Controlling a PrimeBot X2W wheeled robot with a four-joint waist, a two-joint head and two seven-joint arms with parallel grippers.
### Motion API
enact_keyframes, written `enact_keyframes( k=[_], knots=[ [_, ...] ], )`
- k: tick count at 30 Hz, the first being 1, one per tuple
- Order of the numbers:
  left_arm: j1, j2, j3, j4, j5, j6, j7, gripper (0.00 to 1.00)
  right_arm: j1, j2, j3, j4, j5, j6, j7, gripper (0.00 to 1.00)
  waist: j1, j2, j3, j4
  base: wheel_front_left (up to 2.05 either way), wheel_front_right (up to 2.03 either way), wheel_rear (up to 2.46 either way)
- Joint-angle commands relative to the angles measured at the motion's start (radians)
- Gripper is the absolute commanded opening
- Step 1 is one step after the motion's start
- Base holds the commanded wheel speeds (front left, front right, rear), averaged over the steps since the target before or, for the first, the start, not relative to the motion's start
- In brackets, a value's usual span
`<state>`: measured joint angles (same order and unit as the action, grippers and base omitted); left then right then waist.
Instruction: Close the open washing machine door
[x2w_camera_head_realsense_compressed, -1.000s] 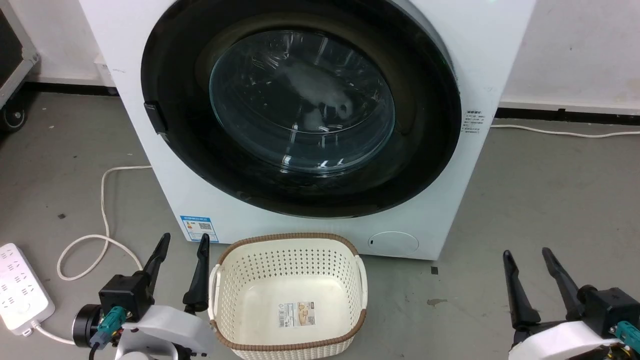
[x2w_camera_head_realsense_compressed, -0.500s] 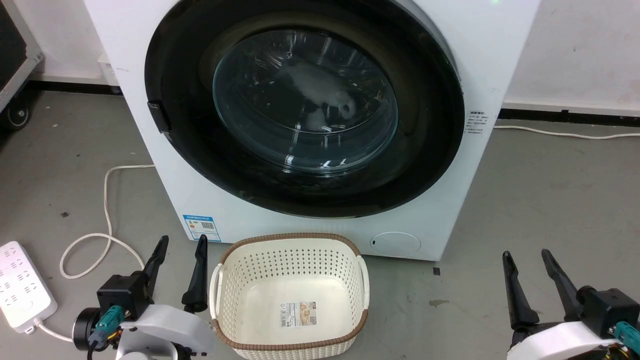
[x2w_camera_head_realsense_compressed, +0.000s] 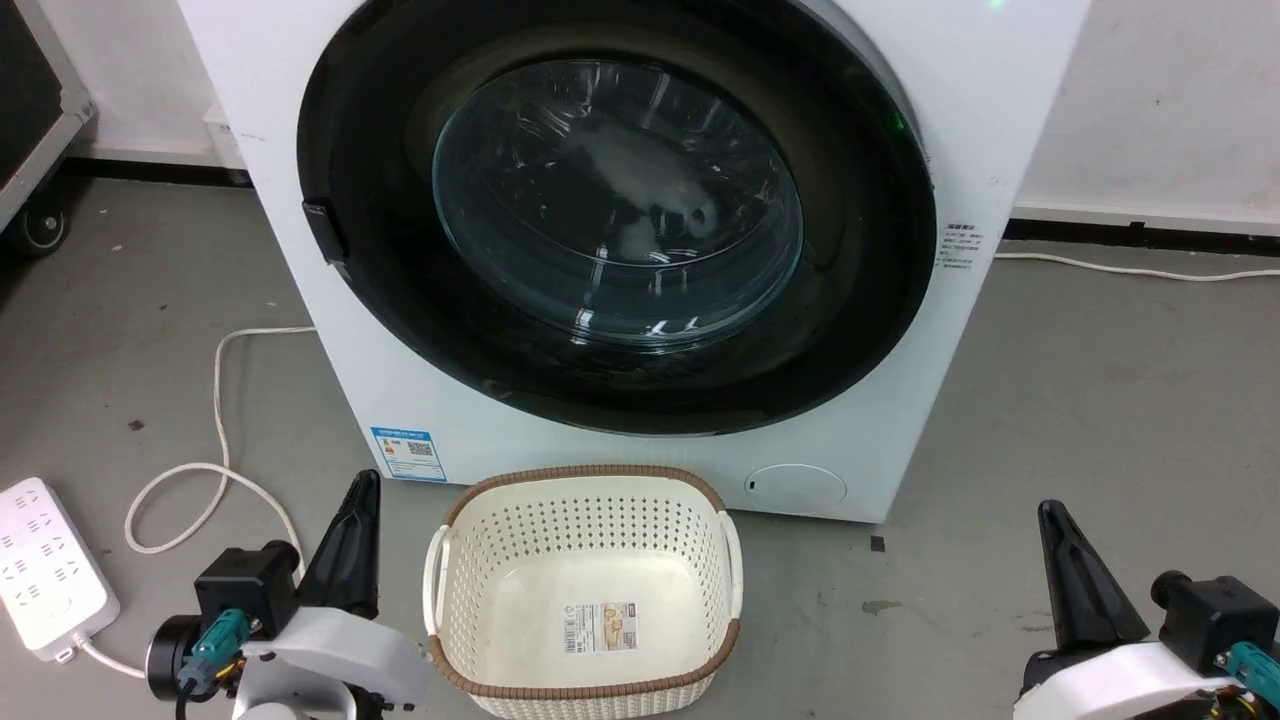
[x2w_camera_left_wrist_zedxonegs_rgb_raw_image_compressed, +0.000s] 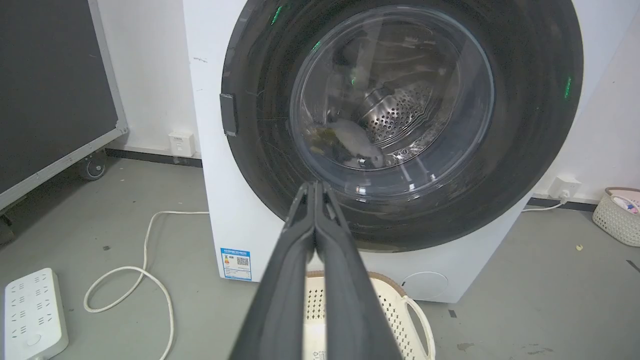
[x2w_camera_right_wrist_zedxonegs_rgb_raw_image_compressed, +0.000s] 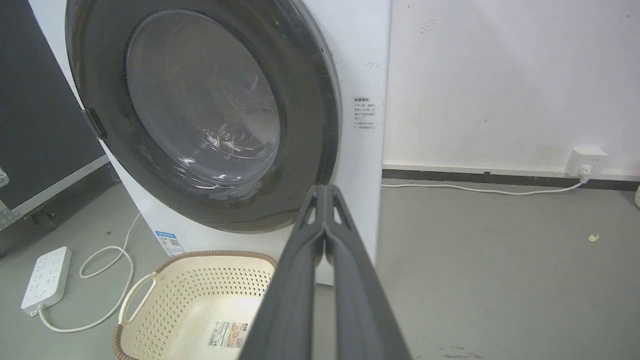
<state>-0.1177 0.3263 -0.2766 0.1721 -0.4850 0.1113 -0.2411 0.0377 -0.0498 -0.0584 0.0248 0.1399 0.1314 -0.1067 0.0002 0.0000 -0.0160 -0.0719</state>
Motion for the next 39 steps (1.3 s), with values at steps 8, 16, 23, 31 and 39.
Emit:
enact_keyframes(
  k=[8, 16, 23, 31, 39],
  knots=[
    [0.014, -0.028, 0.028, -0.018, 0.05, -0.013, 0.024, 0.0, -0.005, 0.0, 0.006, -0.003, -0.016, 0.0, 0.012, 0.0, -0.0001, 0.0, 0.001, 0.006, 0.0, 0.0, 0.0],
    [0.022, -0.046, 0.046, -0.029, 0.081, -0.02, 0.04, 0.0, -0.007, 0.0, 0.01, -0.005, -0.025, 0.0, 0.019, 0.0, -0.0001, 0.0, 0.002, 0.011, 0.0, 0.0, 0.0],
    [0.028, -0.062, 0.062, -0.039, 0.109, -0.026, 0.053, 0.0, -0.009, 0.0, 0.014, -0.006, -0.033, 0.0, 0.025, 0.0, -0.0001, 0.0, 0.003, 0.015, 0.0, 0.0, 0.0],
    [0.036, -0.08, 0.08, -0.05, 0.141, -0.034, 0.069, 0.0, -0.011, 0.0, 0.017, -0.008, -0.042, 0.0, 0.032, 0.0, -0.0001, 0.0, 0.004, 0.02, 0.0, 0.0, 0.0],
    [0.043, -0.098, 0.098, -0.061, 0.172, -0.041, 0.085, 0.0, -0.014, 0.0, 0.021, -0.009, -0.051, 0.0, 0.039, 0.0, -0.0001, 0.0, 0.005, 0.025, 0.0, 0.0, 0.0]
  ],
)
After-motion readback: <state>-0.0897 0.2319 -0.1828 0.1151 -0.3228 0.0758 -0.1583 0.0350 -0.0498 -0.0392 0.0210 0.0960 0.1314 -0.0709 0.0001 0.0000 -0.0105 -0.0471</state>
